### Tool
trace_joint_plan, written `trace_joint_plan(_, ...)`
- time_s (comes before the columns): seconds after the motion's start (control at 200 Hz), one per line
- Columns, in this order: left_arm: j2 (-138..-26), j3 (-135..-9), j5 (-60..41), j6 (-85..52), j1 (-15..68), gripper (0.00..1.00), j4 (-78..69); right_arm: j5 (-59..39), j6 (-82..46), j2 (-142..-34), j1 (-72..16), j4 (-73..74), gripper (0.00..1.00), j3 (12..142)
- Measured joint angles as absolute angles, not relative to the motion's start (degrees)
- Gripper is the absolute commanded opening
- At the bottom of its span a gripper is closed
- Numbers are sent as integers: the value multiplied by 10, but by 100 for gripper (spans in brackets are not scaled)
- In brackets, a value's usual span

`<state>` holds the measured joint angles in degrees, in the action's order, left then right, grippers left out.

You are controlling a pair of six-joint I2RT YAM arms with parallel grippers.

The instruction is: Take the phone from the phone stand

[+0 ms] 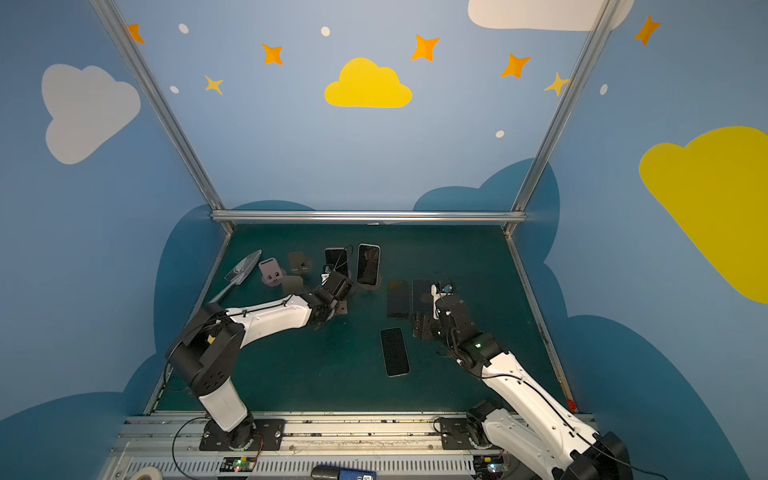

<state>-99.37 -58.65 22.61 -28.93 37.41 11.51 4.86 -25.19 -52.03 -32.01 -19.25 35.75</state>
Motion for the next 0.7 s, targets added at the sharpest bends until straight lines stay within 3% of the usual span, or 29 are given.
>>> trace_joint_plan(0.416, -844, -485, 230, -296, 375, 52, 132, 36, -248, -520, -316, -178, 84, 356)
trace_joint_plan(0.701, -660, -401, 255, -337, 406, 51, 197, 30, -248, -518, -316, -173, 84, 352)
